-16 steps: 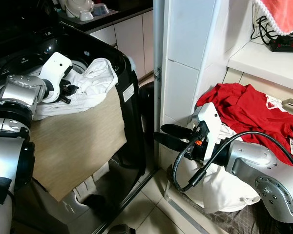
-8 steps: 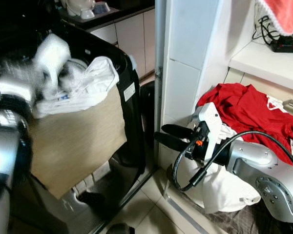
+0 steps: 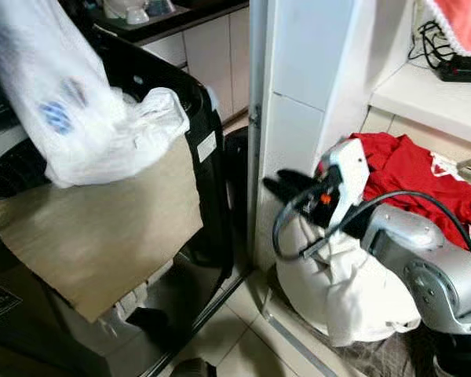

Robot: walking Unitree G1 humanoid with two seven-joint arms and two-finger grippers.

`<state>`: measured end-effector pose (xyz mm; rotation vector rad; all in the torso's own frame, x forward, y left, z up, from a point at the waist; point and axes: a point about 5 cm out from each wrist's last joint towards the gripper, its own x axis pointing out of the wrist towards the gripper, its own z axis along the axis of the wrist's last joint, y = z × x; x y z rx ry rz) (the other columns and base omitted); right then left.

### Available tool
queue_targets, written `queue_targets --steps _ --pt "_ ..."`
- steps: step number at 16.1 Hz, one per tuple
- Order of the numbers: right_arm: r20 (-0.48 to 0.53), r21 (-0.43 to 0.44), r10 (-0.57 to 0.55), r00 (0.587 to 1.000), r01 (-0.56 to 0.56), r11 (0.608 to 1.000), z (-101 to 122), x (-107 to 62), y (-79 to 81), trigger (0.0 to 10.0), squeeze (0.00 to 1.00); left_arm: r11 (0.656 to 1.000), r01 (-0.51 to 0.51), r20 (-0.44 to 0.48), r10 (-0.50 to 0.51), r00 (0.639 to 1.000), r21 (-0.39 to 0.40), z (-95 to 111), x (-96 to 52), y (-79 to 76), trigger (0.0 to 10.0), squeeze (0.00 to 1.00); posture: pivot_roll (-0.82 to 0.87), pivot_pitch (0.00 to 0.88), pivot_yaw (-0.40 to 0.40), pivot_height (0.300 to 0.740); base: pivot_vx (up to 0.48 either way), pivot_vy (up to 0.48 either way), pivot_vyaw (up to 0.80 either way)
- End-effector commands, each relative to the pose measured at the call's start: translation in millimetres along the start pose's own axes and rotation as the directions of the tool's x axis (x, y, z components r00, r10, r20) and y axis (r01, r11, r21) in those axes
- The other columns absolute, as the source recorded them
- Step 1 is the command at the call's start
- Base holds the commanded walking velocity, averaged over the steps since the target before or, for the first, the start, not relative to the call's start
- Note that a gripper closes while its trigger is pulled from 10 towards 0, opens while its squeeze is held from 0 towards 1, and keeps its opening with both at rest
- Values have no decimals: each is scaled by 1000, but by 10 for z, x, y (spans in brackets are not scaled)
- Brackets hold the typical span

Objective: Clothes washing

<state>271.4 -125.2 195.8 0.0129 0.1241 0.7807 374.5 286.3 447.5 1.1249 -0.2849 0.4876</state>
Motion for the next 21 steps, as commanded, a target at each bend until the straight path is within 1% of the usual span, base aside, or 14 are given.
queue_targets --steps 1,2,3,4,5,7,9,12,13,14,15,16,19,21 --pt "32 -10 -20 999 20 1000 64 -13 -23 10000 0 999 48 -51 -48 998 -9 -80 -7 -40 0 0 -9 0 107 740 0 0 0" --pt "16 0 6 1000 -6 1000 20 -32 20 10000 0 946 301 -184 -319 930 -119 -326 -101 -448 10000 0 -8 0 108 740 0 0 0" --pt "-15 -2 49 999 -49 999 -41 -46 92 10000 0 858 479 -226 -512 829 -188 -470 -224 -781 10000 0 -13 0 106 740 0 0 0" --pt "-41 3 89 995 -89 996 -81 -52 154 10000 0 797 534 -207 -594 777 -282 -501 -288 -941 10000 318 -19 0 104 740 0 0 0" --pt "-55 3 111 992 -111 994 -93 -57 185 10000 0 761 558 -188 -632 752 -330 -507 -311 -983 10000 1000 -23 0 103 740 0 0 0" --pt "-66 1 132 989 -132 991 -96 -69 210 10000 0 724 576 -161 -664 730 -379 -506 -313 -944 10000 1000 -19 0 96 740 0 0 0" --pt "-79 2 154 985 -154 988 -114 -65 229 10000 0 741 552 -166 -643 748 -382 -546 -289 -802 10000 1000 -13 0 91 740 0 0 0" --pt "-87 -2 158 984 -159 987 -125 -30 230 10000 0 775 517 -208 -609 765 -365 -660 -308 -755 10000 1000 -4 0 85 740 0 0 0" --pt "-80 -4 148 986 -149 989 -114 -23 221 10000 0 710 540 -94 -640 762 -451 -523 -291 -822 10000 1000 0 0 85 740 0 0 0" --pt "-80 -5 134 988 -135 991 -116 -24 208 10000 0 559 621 73 -708 702 -549 -340 -309 -949 10000 1000 0 0 86 740 0 0 0" --pt "-84 -11 110 990 -111 994 -132 -23 189 10000 0 391 711 229 -760 608 -585 -182 -364 -1096 10000 333 -2 0 87 740 0 0 0" --pt "-86 -13 88 992 -90 996 -144 -21 175 10000 0 300 753 307 -778 548 -586 -100 -407 -1195 10000 0 -2 0 87 740 0 0 0" --pt "-81 -36 -155 985 153 988 -191 -20 -22 10000 0 176 789 478 -711 515 -589 156 -537 -1564 10000 0 -30 0 100 740 0 0 0" --pt "-81 -78 -345 935 339 938 -223 -60 -253 10000 0 186 815 559 -642 524 -549 330 -656 -1753 10000 0 -44 0 100 740 0 0 0"
